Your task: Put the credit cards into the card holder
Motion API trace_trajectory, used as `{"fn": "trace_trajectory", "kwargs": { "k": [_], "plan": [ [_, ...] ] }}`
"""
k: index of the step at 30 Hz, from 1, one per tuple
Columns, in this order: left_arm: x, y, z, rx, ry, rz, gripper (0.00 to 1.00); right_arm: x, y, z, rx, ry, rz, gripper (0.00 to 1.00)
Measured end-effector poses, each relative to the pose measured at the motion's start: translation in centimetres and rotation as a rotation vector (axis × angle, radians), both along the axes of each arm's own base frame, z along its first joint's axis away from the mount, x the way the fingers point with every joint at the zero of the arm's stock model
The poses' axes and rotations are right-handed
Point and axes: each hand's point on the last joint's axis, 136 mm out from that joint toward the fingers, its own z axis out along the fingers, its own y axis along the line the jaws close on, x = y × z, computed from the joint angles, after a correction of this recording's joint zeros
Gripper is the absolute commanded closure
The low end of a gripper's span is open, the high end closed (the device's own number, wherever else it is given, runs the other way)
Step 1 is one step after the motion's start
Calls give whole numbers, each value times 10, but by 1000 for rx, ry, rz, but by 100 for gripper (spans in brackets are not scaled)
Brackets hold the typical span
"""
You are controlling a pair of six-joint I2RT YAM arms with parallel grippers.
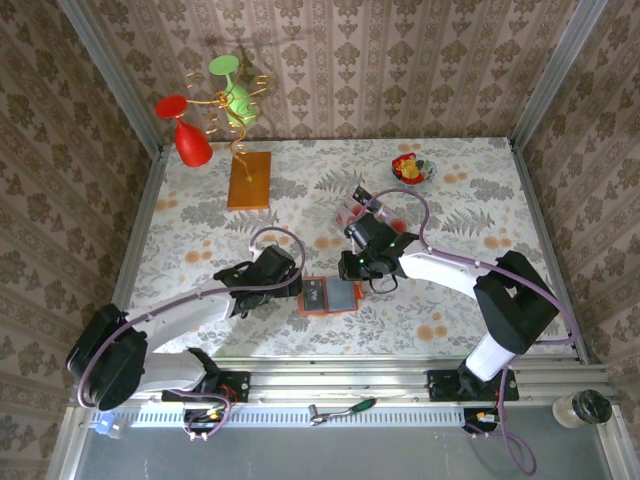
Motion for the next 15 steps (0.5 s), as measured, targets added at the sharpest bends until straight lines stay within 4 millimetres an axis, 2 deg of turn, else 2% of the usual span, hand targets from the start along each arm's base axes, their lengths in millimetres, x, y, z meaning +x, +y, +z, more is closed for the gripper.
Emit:
{"fn": "trace_trajectory", "kwargs": {
  "k": [2,7,11,15],
  "plan": [
    [1,-9,9,-19,-15,-17,0,0,-2,-1,-8,3,3,87],
    [-6,-34,16,-43,-17,-69,0,2,-6,-2,-15,1,5,87],
    [-12,-52,8,-41,4,-99,0,2,-7,-7,-21,13,6,88],
    [-18,-61,-2,-31,26,-110,0,1,-8,-17,-36,32,17,88]
  ]
}}
